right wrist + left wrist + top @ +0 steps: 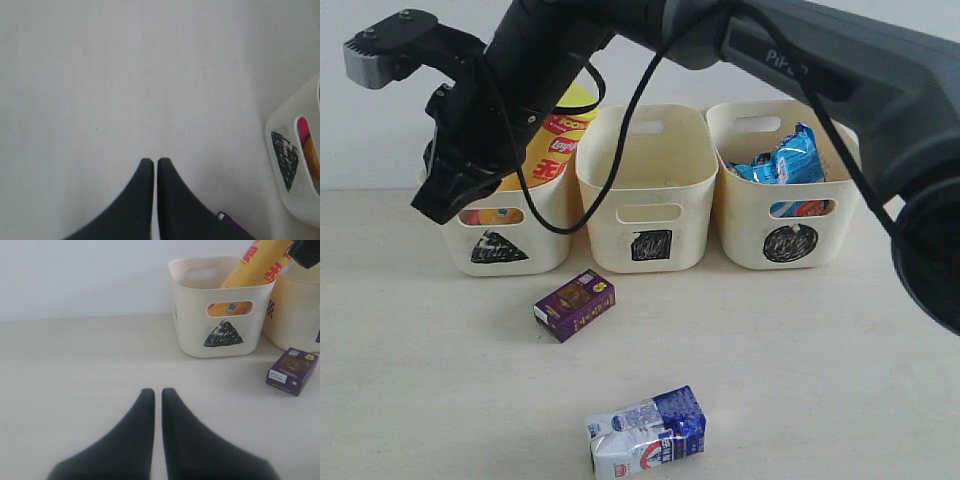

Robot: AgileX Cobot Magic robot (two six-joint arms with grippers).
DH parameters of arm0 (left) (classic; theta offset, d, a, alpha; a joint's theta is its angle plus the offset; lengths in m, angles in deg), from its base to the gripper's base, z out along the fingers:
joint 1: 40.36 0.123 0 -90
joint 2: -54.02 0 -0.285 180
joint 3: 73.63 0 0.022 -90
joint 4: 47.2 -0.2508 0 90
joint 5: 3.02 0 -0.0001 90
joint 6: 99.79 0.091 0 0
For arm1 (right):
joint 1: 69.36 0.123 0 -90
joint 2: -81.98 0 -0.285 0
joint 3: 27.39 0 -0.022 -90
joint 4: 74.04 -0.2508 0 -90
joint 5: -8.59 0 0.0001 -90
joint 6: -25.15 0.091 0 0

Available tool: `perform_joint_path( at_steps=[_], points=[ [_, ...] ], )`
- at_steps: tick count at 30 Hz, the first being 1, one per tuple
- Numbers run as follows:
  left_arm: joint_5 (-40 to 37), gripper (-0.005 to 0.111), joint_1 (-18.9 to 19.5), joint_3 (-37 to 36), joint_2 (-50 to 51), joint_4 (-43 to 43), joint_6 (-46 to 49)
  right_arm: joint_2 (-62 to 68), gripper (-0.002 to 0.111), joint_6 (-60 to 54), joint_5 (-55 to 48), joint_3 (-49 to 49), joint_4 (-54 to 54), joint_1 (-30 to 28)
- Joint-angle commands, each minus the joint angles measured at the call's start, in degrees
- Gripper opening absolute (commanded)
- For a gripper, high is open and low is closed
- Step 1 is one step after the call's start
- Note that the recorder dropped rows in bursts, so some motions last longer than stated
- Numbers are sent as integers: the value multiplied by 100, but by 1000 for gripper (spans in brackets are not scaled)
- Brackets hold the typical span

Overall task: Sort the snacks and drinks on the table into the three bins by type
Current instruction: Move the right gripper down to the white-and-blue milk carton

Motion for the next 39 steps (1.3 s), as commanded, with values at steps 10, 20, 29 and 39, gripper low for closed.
perform_joint_path(
  at_steps=[10, 20, 29, 39],
  points=[
    [42, 4, 14, -21, -16, 37, -45, -225, 0, -221, -79, 275, 1617, 803],
    [29, 4, 14, -21, -16, 39, -45, -1268, 0, -1241, -79, 2515, 1723, 791],
    [44, 4, 14, -21, -16, 39, -45, -1358, 0, -1537, -79, 3722, 2615, 586],
    [44, 4, 14, -21, -16, 39, -45, -1347, 20, -2036, -79, 4236, 1459, -282]
  ],
)
